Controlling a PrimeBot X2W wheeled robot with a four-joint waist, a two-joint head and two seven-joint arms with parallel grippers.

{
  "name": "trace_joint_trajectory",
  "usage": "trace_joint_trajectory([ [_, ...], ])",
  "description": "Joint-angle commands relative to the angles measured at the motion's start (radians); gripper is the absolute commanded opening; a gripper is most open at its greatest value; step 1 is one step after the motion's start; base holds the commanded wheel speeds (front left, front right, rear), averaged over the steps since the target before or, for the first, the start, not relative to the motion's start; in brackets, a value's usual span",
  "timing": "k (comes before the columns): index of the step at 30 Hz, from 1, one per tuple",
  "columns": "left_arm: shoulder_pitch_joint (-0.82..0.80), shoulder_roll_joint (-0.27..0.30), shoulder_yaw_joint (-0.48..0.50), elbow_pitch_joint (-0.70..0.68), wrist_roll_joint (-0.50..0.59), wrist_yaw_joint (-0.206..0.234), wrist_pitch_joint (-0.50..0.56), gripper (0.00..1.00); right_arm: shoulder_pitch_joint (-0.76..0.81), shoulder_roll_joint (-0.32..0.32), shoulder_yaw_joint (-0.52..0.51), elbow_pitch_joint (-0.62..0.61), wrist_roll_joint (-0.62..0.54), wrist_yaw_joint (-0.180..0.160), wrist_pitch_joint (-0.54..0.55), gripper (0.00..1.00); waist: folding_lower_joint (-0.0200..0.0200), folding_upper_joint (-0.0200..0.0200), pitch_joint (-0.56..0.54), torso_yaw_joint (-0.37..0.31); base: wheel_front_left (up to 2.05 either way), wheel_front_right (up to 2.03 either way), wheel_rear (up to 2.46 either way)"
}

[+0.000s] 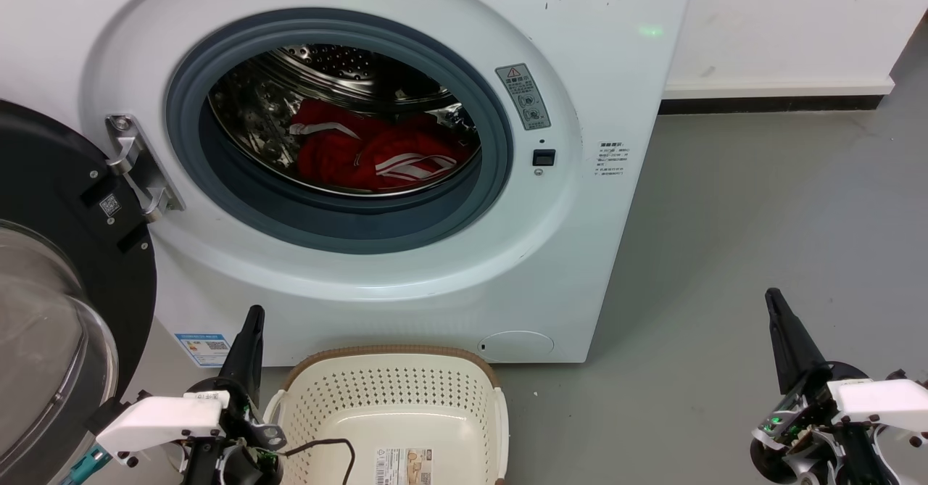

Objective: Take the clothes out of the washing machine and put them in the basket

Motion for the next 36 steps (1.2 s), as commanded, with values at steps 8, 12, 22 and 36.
trace_joint_trajectory([
  [8,-0.006,-0.002,0.003,-0.001,0.000,-0.004,0.002,0.00,-0.012,0.000,-0.001,0.001,0.004,0.000,0.001,0.00,0.0000,0.0000,0.000,0.000,0.00,0.00,0.00],
  [12,-0.006,-0.002,0.003,-0.001,0.000,-0.004,0.002,0.00,-0.012,0.000,-0.001,0.001,0.004,0.000,0.001,0.00,0.0000,0.0000,0.000,0.000,0.00,0.00,0.00],
  [22,-0.006,-0.002,0.003,-0.001,0.000,-0.004,0.002,0.00,-0.012,0.000,-0.001,0.001,0.004,0.000,0.001,0.00,0.0000,0.0000,0.000,0.000,0.00,0.00,0.00],
  [36,0.023,-0.002,-0.006,0.025,0.001,0.000,-0.004,1.00,0.024,0.002,0.003,0.024,-0.002,0.000,-0.003,1.00,0.0000,0.0000,0.000,0.000,0.00,0.00,0.00],
])
